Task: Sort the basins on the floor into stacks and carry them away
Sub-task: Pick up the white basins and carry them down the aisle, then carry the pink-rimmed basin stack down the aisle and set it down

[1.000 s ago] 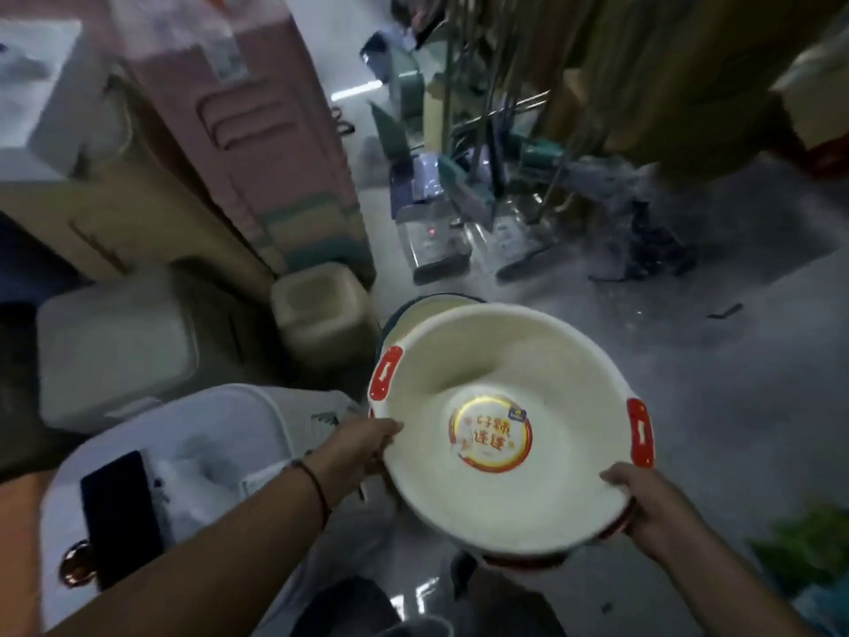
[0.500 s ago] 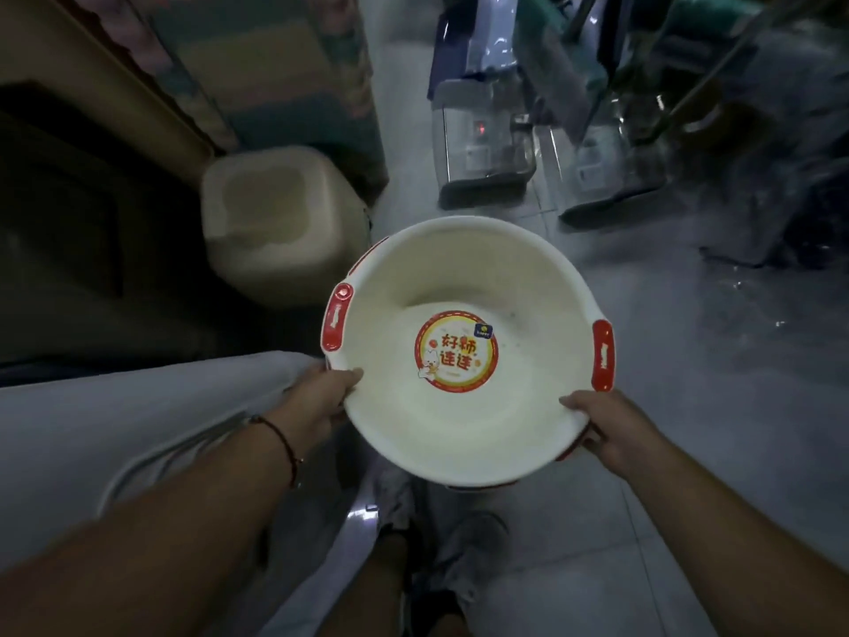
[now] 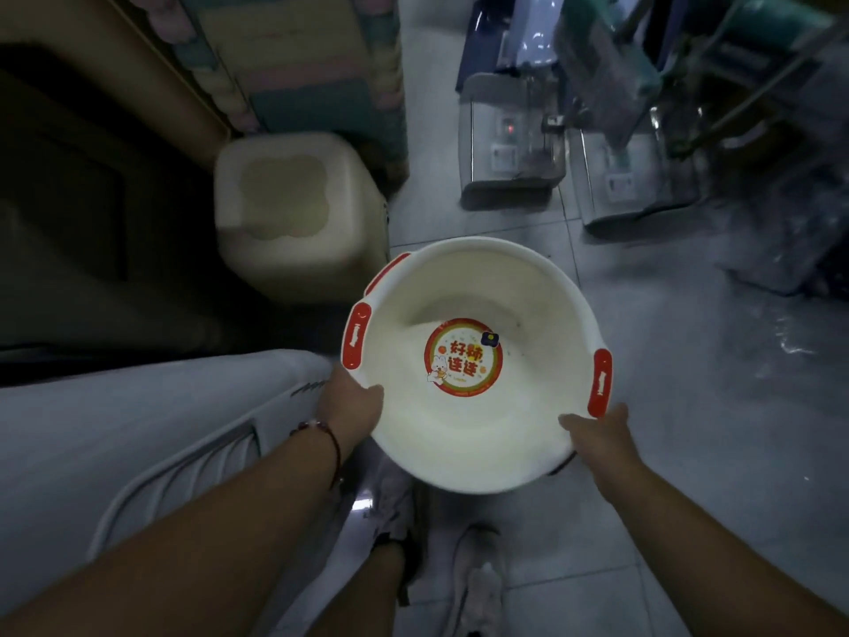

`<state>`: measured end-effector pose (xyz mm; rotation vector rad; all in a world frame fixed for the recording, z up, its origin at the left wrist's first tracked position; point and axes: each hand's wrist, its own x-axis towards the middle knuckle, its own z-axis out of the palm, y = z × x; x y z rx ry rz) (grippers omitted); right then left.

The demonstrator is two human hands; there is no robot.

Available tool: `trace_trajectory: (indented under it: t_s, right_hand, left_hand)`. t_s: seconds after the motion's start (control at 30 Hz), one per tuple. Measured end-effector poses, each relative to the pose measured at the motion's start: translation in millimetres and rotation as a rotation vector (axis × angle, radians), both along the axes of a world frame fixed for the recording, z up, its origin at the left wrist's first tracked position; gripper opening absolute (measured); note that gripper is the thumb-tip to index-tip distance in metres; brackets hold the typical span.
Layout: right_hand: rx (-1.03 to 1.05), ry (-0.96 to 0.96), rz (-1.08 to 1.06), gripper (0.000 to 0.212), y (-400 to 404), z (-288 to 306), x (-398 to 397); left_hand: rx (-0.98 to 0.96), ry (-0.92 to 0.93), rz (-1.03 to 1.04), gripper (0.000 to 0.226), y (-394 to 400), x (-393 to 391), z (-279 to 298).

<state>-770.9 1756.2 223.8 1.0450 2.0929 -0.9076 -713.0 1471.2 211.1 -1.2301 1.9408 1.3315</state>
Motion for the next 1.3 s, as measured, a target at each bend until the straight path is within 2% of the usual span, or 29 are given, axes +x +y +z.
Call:
trace_trajectory:
  t_s: [0.03, 0.17, 0.23, 0.33, 0.5, 0.67, 0.8, 0.93, 1.1, 1.3]
  right_hand:
    - [0.031, 0.047, 0.1, 0.068, -4.7, 17.8, -3.2]
    - [0.111, 0.205, 0.635, 0.08, -33.5, 117.3, -13.6]
    - [0.153, 0.249, 0.876, 0.08, -50.4, 182.1, -17.1]
    - [0.2, 0.396, 1.168, 0.078, -76.4, 288.0, -15.3]
    - [0.25, 0.578, 1.474, 0.073, -123.7, 441.6, 9.9]
    - [0.147, 0.737, 1.587, 0.072, -193.1, 535.0, 61.3]
    - [0.077, 0.765, 1.704, 0.074, -264.8, 579.9, 119.2]
    - [0.054, 0.783, 1.833, 0.075, -334.6, 597.6, 192.7]
    - [-0.101, 0.751, 1.873, 0.077, -429.7, 593.9, 305.0]
    - [-0.193, 0.644, 2.038, 0.083, -536.6, 566.7, 451.1]
  left_hand:
    - [-0.048, 0.012, -0.048, 0.022, 1.2, -1.0, 17.6]
    - [-0.315, -0.03, -0.335, 0.069, -3.1, -11.2, 113.9]
    - [-0.417, -0.007, -0.433, 0.075, -11.1, -11.5, 183.6]
    - [-0.618, 0.107, -0.513, 0.068, -30.0, 3.0, 288.4]
    - [-0.849, 0.141, -0.495, 0.072, -63.6, 78.1, 433.7]
    - [-0.981, 0.138, -0.356, 0.073, -101.0, 182.0, 528.0]
    - [-1.003, 0.054, -0.177, 0.071, -142.5, 273.0, 562.9]
    - [-1.003, -0.04, -0.012, 0.074, -187.8, 371.5, 582.5]
    - [-0.994, -0.119, 0.143, 0.074, -239.2, 498.7, 586.2]
    - [-0.995, -0.266, 0.169, 0.074, -297.0, 663.1, 600.4]
